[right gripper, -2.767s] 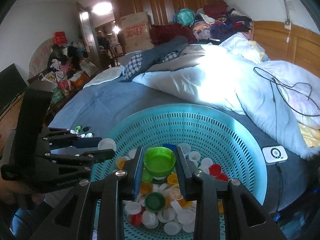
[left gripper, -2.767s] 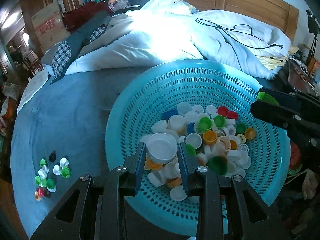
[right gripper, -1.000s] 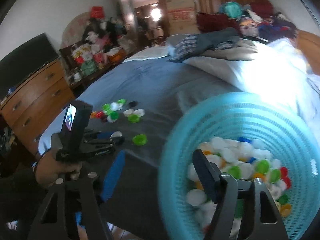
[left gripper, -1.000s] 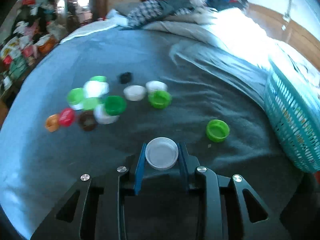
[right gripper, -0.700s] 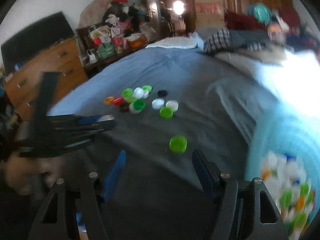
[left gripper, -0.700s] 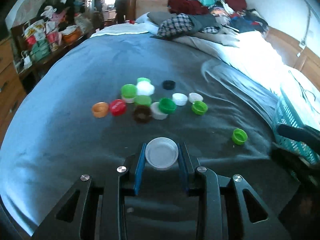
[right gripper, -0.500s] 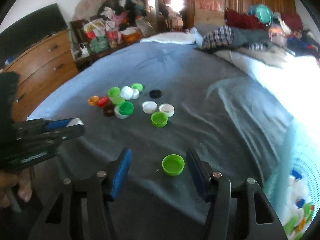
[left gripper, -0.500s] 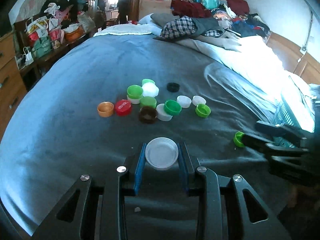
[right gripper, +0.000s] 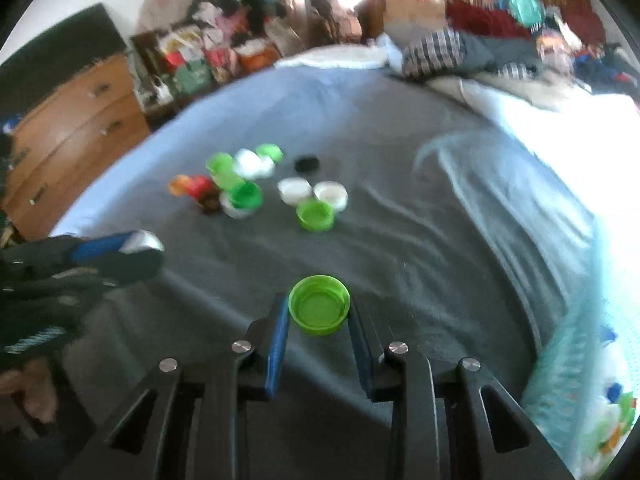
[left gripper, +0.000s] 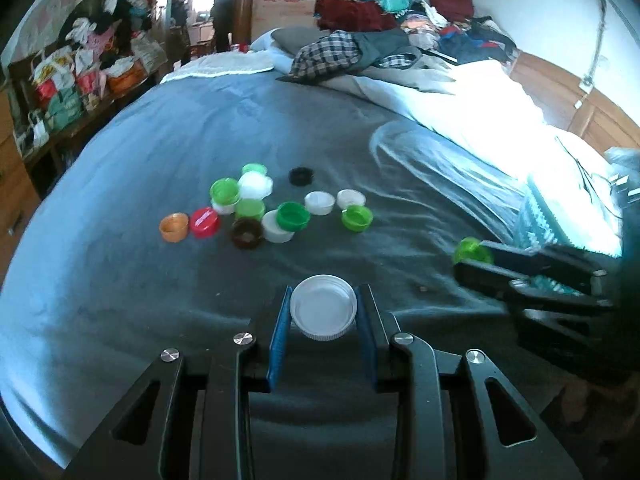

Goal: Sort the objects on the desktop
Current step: 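Carry the white cap over the basket and open the left tool while the right tool drops its green cap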

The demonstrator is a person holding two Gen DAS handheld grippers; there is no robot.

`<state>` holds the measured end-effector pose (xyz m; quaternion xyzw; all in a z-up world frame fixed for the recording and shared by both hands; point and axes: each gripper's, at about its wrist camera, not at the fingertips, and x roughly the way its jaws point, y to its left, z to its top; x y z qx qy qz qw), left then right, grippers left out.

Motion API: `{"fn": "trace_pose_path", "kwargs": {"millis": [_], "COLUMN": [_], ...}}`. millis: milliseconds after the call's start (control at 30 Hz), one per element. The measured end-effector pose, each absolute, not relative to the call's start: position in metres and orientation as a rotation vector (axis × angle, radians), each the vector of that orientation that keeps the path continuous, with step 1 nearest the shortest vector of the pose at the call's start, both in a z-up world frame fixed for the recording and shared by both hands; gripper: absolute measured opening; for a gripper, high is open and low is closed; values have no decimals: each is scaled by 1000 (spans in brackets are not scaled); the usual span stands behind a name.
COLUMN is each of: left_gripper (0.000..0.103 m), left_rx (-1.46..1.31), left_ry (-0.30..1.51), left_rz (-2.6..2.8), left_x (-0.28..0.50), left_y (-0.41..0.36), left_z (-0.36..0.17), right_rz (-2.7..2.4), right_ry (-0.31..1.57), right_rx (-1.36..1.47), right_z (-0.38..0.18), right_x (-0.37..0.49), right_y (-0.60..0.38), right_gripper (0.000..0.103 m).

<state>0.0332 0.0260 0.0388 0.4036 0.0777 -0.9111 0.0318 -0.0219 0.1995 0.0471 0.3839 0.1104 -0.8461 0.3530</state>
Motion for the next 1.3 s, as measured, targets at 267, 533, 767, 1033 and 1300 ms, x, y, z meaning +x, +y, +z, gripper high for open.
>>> {"fn": "trace_pose_path", "kwargs": {"millis": [267,533,767,1033,1300], "left_gripper": [27,27,27,27,27], "left_rx": [1227,1206,1198,1245,1293], "left_ry": [95,43,-22,-200,-337], "left_rz": [-2889,-3037,-3118,-3152,-3200], "left_x": [30,21,8,-15,-26], "left_y": [78,131,175,240,296], "left_z": [77,110,132,145,149], "right_rz": [-2265,-2408,-2544,-2616,-2638], "right_ry": [255,167,101,29,3], "right_rx": [827,788,766,794,801], "right_z": [122,159,177,178,177], "right_x": [20,29,32,36,36], "right_y": [251,328,391,442,457], "right_gripper": [32,32,32,33,33]}}
